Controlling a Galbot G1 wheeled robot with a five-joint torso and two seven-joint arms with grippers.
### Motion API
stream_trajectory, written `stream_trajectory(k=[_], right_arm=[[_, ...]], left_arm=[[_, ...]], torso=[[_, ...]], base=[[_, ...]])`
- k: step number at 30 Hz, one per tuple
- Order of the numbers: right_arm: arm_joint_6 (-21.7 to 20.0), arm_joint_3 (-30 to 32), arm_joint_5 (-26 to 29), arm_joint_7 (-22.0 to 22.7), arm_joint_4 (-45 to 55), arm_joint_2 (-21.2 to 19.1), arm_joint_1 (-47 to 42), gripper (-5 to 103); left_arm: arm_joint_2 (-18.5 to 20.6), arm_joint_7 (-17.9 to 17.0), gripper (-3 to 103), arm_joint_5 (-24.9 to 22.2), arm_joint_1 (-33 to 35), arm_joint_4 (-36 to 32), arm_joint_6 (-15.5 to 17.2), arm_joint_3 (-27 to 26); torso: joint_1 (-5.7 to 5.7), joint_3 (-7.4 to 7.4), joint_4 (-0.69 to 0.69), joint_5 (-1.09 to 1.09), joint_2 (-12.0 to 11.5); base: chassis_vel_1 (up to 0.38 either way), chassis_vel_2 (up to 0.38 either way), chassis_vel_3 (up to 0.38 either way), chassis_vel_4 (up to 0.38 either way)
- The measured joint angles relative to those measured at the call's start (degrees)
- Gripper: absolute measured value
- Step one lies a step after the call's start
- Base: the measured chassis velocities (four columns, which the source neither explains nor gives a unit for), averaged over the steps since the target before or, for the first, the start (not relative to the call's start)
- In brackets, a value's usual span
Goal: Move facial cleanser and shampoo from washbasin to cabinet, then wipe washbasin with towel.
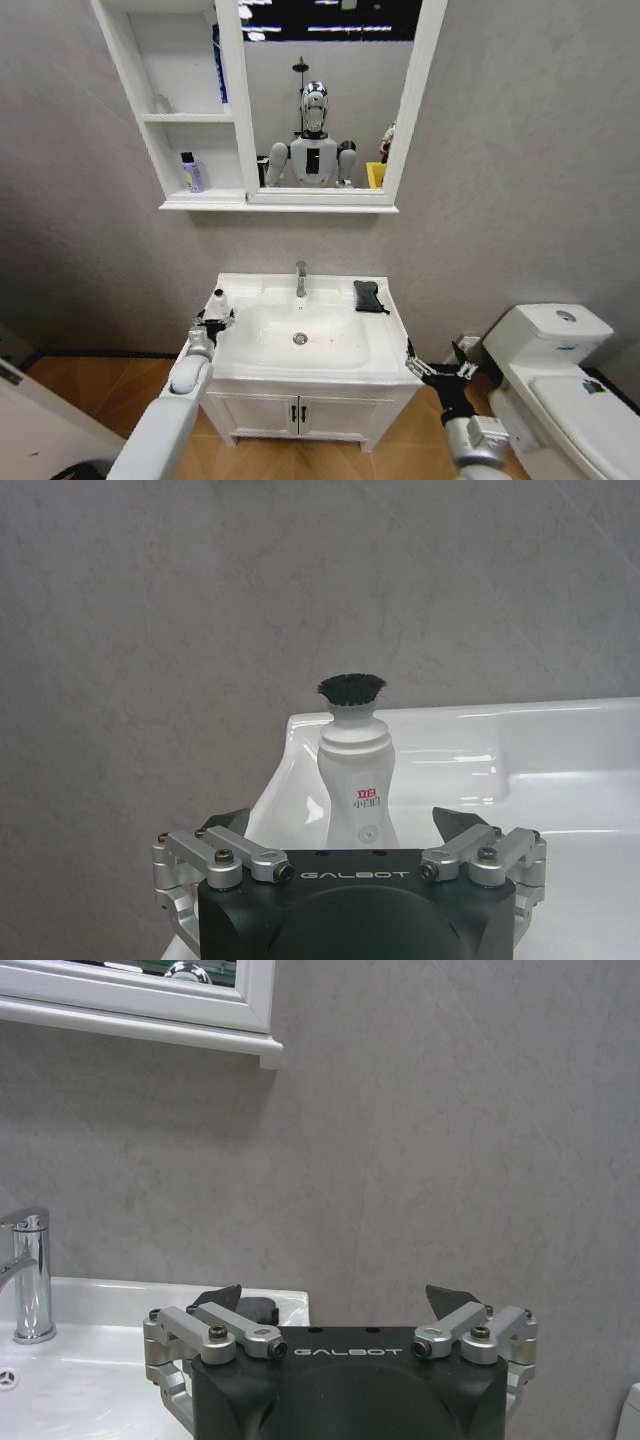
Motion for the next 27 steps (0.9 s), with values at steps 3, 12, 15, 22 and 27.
stream_trajectory(k=[3,12,15,22,27], right_arm=[[0.0,0.0,0.1,0.3,0.0,0.1,0.1,100],[0.5,0.2,0.3,0.4,-0.9,0.3,0.4,100],[0.7,0.6,0.4,0.4,-1.1,0.3,0.4,100],[0.9,1.0,0.6,0.4,-1.6,0.1,0.4,100],[0.9,0.6,0.6,0.5,-1.9,0.2,0.8,100]], left_arm=[[-0.3,-0.1,100,0.0,-1.4,1.5,-0.2,0.2],[-1.0,-0.2,100,0.0,-5.8,5.9,0.0,1.5],[-1.4,-0.5,100,0.2,-6.8,7.5,0.1,1.7],[-2.5,-1.4,89,0.8,-7.7,9.3,0.0,1.5],[-2.3,-1.5,67,0.8,-7.5,8.7,-0.1,1.4]], torso=[[0.0,0.0,-0.01,0.0,0.0],[0.0,0.0,-0.01,0.0,0.0],[0.0,0.0,-0.01,0.0,0.0],[0.0,0.0,-0.01,0.0,0.0],[0.0,0.0,0.0,0.0,0.0]], base=[[0.0,0.0,0.0,0.0],[0.0,0.0,0.0,0.0],[0.0,0.0,0.0,0.0],[0.0,0.0,0.0,0.0],[0.0,0.0,0.0,0.0]])
